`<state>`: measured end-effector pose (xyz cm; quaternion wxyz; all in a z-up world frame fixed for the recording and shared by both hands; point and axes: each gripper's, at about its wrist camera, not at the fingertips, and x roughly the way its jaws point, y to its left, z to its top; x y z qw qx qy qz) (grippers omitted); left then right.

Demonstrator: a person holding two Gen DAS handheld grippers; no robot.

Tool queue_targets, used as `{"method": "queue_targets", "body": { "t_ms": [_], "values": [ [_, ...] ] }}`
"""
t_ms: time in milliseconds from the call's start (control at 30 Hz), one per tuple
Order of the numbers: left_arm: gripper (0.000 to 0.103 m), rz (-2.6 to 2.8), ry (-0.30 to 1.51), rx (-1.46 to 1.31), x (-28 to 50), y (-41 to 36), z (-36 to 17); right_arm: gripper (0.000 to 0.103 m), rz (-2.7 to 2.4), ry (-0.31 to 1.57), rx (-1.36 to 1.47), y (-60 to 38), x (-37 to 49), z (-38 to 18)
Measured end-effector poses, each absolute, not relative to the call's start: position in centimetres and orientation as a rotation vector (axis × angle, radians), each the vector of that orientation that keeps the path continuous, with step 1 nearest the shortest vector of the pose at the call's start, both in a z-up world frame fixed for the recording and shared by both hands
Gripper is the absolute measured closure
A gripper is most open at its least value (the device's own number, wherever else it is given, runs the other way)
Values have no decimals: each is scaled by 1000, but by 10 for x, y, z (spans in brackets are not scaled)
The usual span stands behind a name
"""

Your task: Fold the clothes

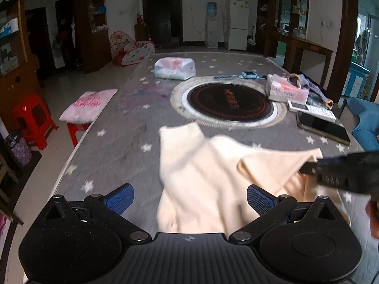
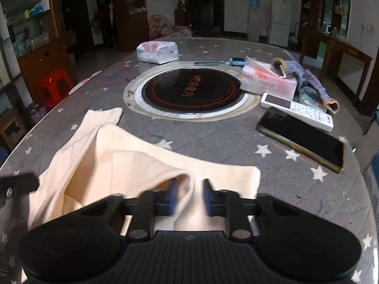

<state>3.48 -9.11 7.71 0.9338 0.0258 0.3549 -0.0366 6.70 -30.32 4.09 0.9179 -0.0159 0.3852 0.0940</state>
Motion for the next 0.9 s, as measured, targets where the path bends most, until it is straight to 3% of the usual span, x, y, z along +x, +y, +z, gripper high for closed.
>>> {"method": "queue_targets", "body": {
  "t_ms": [100, 300, 367, 400, 467, 567, 800, 900],
  "values": [
    [1, -96, 733, 76, 54, -104, 75, 94, 204, 793, -24, -308, 69, 39],
    [27, -115, 820, 125, 80, -121, 53, 98, 178, 761, -17, -320, 56, 46],
    [52, -116, 841, 137, 83, -120, 45, 99, 167, 745, -11, -325, 50, 50],
    [57, -116, 851, 138, 83, -120, 42, 99, 155, 733, -13, -328, 45, 53],
    [78, -116, 860, 125, 82, -116, 39, 99, 130, 708, -16, -334, 35, 59],
    [91, -116, 842, 112, 76, -110, 41, 99, 83, 672, -26, -346, 20, 68],
    [94, -89, 771, 93, 57, -94, 60, 94, 93, 692, 0, -363, 6, 71],
    [95, -74, 751, 75, 51, -82, 67, 79, 134, 703, 34, -356, 17, 66]
  ]
}}
